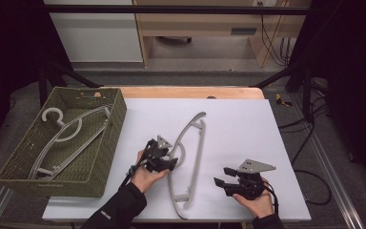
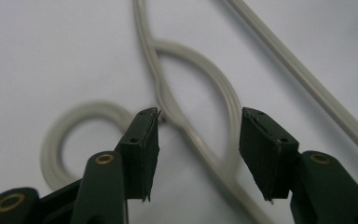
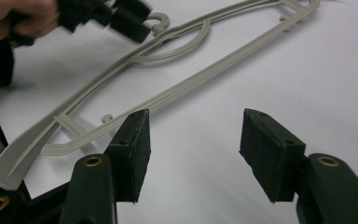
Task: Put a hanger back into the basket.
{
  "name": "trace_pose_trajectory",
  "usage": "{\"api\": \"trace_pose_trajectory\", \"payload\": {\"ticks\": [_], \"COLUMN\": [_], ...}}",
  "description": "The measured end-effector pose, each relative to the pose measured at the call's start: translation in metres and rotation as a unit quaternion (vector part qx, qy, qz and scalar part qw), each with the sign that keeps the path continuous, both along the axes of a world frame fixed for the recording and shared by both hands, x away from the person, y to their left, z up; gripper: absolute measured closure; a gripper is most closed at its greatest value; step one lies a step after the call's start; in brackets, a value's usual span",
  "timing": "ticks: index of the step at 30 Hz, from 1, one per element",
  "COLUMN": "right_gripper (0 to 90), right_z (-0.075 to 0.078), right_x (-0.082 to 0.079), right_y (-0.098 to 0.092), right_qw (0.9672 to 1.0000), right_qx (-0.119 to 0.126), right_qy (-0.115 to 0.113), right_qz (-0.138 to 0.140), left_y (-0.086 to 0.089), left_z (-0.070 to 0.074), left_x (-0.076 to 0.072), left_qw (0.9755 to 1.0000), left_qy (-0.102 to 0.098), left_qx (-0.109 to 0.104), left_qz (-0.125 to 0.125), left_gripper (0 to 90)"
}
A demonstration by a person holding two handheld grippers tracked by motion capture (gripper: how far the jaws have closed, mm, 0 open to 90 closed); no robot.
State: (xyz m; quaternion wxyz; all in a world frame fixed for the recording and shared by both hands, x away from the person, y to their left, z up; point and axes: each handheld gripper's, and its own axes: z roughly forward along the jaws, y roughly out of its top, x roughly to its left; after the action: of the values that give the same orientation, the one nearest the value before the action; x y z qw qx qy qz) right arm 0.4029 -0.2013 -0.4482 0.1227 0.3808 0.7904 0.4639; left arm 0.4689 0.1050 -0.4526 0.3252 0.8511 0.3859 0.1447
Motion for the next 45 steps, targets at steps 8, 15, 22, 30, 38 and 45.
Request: {"api": "trace_pose_trajectory", "payload": {"ticks": [8, 15, 22, 30, 38, 45], "right_gripper": [42.0, 41.7, 41.7, 41.3, 37.2, 27.7], "right_z": [0.000, 0.000, 0.001, 0.001, 0.003, 0.004], "right_x": [0.000, 0.000, -0.001, 0.000, -0.001, -0.001], "right_y": [-0.002, -0.001, -0.002, -0.003, -0.006, -0.010], "right_qw": [1.0000, 1.0000, 1.0000, 1.0000, 0.9999, 0.9994], "right_qx": [-0.003, -0.002, -0.001, 0.000, 0.007, 0.015], "right_qy": [0.000, 0.001, 0.000, -0.003, -0.006, -0.018], "right_qz": [-0.005, -0.004, -0.003, -0.006, -0.009, -0.024], "left_y": [-0.003, -0.008, 0.007, 0.050, 0.064, 0.065], "left_z": [-0.020, -0.019, -0.015, -0.012, -0.013, -0.012], "left_x": [-0.033, -0.037, -0.029, -0.021, -0.032, -0.042], "left_qw": [0.9997, 0.9998, 0.9995, 0.9992, 0.9990, 0.9989], "left_qy": [0.012, -0.002, 0.019, 0.032, 0.041, 0.039], "left_qx": [-0.015, 0.021, 0.024, 0.023, -0.001, 0.018], "left_qz": [-0.013, -0.005, -0.012, 0.008, 0.016, 0.019], "left_gripper": [39.4, 50.5, 56.5, 69.3, 61.7, 65.2]}}
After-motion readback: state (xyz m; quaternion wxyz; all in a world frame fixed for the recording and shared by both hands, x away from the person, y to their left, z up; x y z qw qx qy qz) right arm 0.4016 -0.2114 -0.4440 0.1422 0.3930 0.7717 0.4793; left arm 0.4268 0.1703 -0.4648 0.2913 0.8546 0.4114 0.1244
